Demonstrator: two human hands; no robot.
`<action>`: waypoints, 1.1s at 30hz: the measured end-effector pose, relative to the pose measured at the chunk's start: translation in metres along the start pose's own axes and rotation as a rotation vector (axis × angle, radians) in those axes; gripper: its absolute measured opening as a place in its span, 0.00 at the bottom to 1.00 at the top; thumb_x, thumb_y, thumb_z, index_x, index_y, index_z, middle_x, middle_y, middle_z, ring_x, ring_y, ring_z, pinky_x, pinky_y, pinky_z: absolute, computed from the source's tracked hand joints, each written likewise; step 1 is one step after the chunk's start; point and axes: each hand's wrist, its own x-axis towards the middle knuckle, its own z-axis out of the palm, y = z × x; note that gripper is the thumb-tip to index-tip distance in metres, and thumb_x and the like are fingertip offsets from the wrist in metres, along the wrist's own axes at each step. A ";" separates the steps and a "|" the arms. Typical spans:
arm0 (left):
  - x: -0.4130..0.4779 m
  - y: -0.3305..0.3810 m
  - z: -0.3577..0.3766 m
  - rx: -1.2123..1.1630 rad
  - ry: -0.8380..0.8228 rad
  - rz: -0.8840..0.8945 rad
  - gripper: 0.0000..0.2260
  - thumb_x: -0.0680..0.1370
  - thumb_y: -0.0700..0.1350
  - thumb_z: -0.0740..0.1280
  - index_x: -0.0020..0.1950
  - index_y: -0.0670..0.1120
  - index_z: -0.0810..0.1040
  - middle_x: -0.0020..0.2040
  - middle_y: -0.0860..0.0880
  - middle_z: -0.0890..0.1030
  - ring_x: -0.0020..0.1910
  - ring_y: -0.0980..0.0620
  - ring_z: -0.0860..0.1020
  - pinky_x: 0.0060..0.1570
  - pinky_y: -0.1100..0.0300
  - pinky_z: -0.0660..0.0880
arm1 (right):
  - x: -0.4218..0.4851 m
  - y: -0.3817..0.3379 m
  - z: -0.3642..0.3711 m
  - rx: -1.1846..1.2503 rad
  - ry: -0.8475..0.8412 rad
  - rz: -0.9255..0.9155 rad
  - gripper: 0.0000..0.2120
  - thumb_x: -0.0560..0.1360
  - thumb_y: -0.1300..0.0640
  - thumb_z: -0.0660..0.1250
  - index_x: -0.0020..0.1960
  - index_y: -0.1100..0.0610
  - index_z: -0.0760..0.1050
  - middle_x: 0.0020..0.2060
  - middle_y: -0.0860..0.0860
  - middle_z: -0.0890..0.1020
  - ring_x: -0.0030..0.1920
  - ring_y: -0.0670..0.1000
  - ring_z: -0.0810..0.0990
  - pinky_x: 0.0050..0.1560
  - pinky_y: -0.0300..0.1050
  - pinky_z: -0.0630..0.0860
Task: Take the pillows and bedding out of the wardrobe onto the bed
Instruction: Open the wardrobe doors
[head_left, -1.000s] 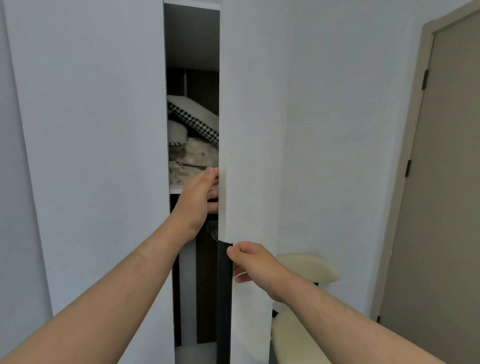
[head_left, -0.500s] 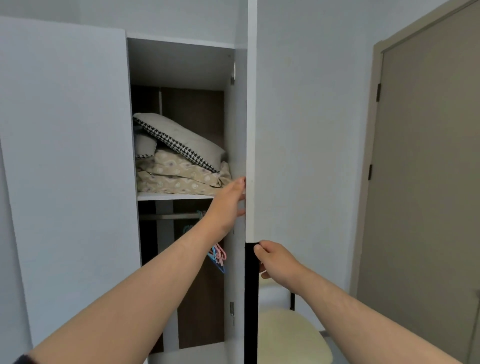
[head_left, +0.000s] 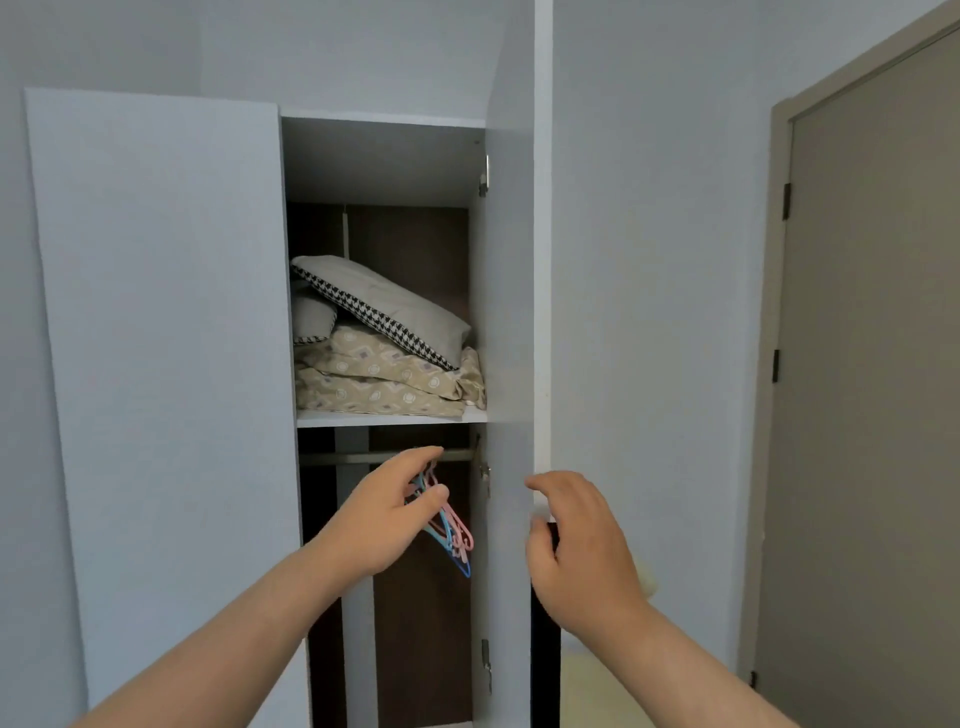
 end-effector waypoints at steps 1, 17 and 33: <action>-0.002 -0.011 -0.010 0.032 0.055 -0.047 0.21 0.78 0.51 0.62 0.72 0.56 0.65 0.66 0.57 0.70 0.64 0.56 0.69 0.56 0.66 0.67 | 0.004 -0.010 0.006 -0.007 0.000 -0.104 0.15 0.73 0.57 0.58 0.59 0.51 0.71 0.53 0.46 0.77 0.54 0.41 0.71 0.56 0.24 0.63; 0.070 -0.218 -0.141 0.453 0.429 -0.173 0.31 0.77 0.47 0.64 0.77 0.48 0.54 0.78 0.49 0.50 0.76 0.50 0.48 0.69 0.58 0.48 | 0.151 -0.030 0.285 -0.042 -0.393 -0.111 0.26 0.77 0.56 0.58 0.75 0.54 0.61 0.75 0.50 0.61 0.74 0.48 0.56 0.72 0.42 0.52; 0.234 -0.309 -0.160 0.656 0.539 -0.201 0.42 0.68 0.52 0.70 0.75 0.40 0.54 0.76 0.34 0.54 0.74 0.33 0.50 0.68 0.36 0.45 | 0.239 0.017 0.407 -0.241 -0.370 -0.079 0.25 0.71 0.59 0.63 0.68 0.53 0.73 0.59 0.49 0.77 0.61 0.52 0.71 0.61 0.39 0.56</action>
